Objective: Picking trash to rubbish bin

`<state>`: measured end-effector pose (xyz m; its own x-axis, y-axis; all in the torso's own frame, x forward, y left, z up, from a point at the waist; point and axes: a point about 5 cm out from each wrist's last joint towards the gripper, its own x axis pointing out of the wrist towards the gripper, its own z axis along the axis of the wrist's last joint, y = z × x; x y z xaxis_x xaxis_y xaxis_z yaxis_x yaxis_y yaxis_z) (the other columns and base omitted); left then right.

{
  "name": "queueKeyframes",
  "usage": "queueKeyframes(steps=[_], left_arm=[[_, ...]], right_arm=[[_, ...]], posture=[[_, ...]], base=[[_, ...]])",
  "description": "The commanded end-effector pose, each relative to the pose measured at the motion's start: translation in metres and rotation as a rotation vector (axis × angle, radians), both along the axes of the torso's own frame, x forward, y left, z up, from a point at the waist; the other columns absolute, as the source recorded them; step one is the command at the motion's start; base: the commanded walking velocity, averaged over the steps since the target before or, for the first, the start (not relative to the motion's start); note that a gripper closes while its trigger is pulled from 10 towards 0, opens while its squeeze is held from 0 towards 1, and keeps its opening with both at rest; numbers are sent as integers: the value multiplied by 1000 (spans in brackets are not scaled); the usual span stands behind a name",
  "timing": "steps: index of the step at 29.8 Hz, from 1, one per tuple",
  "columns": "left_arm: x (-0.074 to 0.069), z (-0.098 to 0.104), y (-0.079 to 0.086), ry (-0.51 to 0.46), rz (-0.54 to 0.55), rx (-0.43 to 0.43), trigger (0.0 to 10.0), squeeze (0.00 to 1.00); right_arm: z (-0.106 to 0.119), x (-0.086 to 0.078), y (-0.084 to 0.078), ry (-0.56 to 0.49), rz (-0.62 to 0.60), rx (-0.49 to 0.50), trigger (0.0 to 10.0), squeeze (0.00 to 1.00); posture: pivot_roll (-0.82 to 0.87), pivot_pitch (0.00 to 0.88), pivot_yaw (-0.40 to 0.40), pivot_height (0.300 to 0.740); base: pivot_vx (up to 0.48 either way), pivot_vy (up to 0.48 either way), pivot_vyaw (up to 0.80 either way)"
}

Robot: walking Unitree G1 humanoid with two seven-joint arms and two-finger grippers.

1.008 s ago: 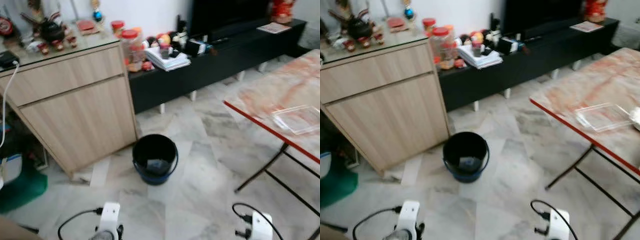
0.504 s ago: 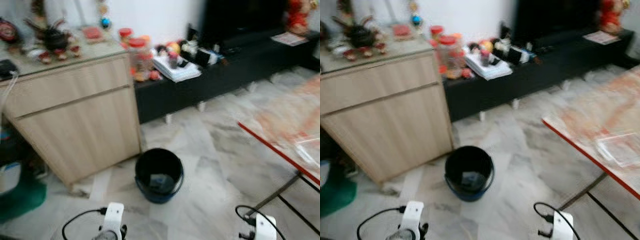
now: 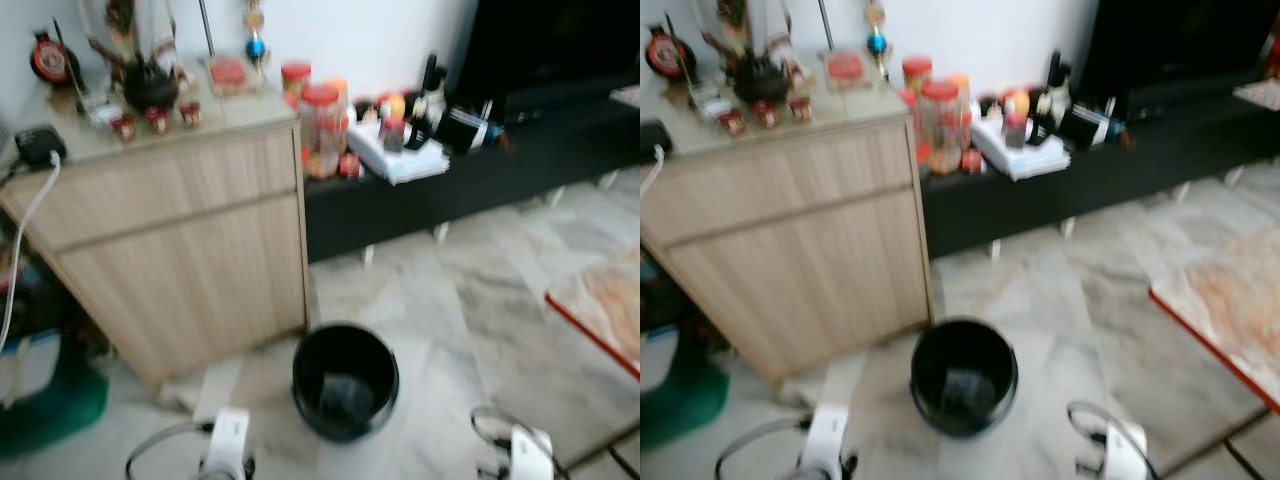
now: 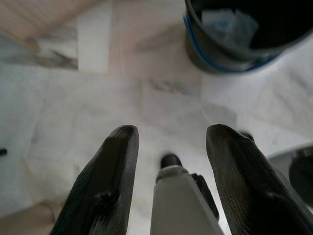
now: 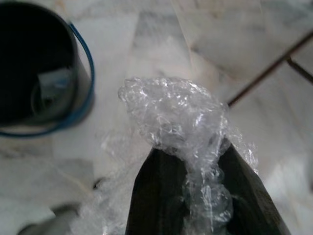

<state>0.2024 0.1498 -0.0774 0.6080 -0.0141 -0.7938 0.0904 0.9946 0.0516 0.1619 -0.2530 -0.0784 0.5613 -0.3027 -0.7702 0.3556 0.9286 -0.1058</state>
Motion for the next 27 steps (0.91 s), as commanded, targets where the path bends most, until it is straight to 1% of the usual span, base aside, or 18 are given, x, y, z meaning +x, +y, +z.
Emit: queueKeyframes(steps=[1,6,13,25,27], left_arm=[[-5,-3,12,23,23,28,10000,0],[-7,-3,12,27,27,27,10000,0],[-8,-4,13,32,28,28,10000,0],[-9,-4,12,32,31,27,10000,0],[-8,-4,12,17,51,13,10000,0]], right_arm=[[0,6,7,-18,-1,17,10000,0],[0,6,8,-20,-6,24,10000,0],[1,8,8,-35,-6,31,10000,0],[2,9,8,-44,0,26,10000,0],[2,9,8,-40,12,22,10000,0]], posture=[[-83,22,-29,740],[-84,25,-28,740],[-84,35,-30,740],[-82,39,-31,740],[-86,48,-32,740]], base=[[409,0,0],[412,0,0],[412,0,-748],[408,0,0],[157,0,0]])
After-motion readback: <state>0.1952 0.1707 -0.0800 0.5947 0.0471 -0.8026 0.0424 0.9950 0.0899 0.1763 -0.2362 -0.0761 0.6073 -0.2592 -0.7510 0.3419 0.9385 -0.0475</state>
